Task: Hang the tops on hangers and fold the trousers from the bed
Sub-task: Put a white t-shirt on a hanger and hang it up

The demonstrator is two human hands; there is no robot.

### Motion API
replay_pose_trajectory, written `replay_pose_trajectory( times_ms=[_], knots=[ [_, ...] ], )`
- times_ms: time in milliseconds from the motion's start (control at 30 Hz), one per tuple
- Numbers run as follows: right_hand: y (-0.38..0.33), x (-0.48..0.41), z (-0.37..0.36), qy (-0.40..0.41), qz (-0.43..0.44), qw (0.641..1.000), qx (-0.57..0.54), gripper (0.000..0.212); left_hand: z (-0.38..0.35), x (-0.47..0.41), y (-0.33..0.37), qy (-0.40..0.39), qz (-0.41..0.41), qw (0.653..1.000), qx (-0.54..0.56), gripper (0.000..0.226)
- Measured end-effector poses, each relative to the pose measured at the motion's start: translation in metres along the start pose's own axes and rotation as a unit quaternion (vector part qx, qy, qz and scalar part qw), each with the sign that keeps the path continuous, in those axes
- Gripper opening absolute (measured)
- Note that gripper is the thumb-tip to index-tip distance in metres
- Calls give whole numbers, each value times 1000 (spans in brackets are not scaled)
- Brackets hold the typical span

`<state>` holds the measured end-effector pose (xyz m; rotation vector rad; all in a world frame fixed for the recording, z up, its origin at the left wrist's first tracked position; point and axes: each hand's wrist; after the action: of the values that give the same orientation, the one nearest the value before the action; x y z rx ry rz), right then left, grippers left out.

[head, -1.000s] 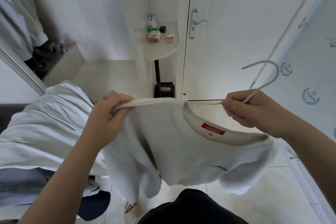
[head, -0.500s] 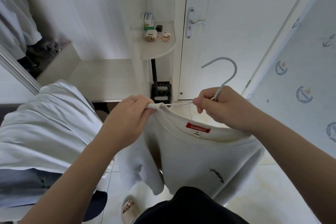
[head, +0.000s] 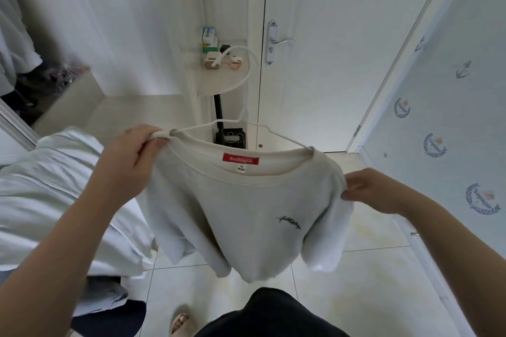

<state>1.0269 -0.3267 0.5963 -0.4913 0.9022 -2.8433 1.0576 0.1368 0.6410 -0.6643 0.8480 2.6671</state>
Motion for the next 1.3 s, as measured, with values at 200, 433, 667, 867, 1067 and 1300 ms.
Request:
replay_pose_trajectory(
  times_ms=[200, 433, 667, 867, 1067, 1300],
  knots=[
    [-10, 4, 12, 243, 26, 969, -36, 11, -3, -1, -17, -58, -28, 996, -66, 15],
    [-28, 12, 20, 259, 69, 950, -159, 15, 0, 11, -6, 15, 42, 998, 35, 21],
    [-64, 3, 11, 185, 169, 968, -15, 12, -9, 2, 27, -30, -3, 994, 101, 21],
    [-83, 3, 5, 232, 247, 941, 1, 27, -18, -7, 22, -41, -45, 995, 82, 14],
    [-80, 16, 29, 281, 246, 926, -51, 24, -36, 16, 4, 55, 84, 994, 47, 34],
    [-64, 25, 34, 247, 221, 941, -66, 29, -20, 8, -13, 59, 76, 991, 91, 31]
  ],
)
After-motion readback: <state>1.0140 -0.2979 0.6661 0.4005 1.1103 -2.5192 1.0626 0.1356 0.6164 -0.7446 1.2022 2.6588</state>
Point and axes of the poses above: each hand's wrist, its own x-axis away from the middle knuckle, its own z-axis out of the back of the hand, y = z × x, and after that the axes turned 6 degrees about z, right-handed
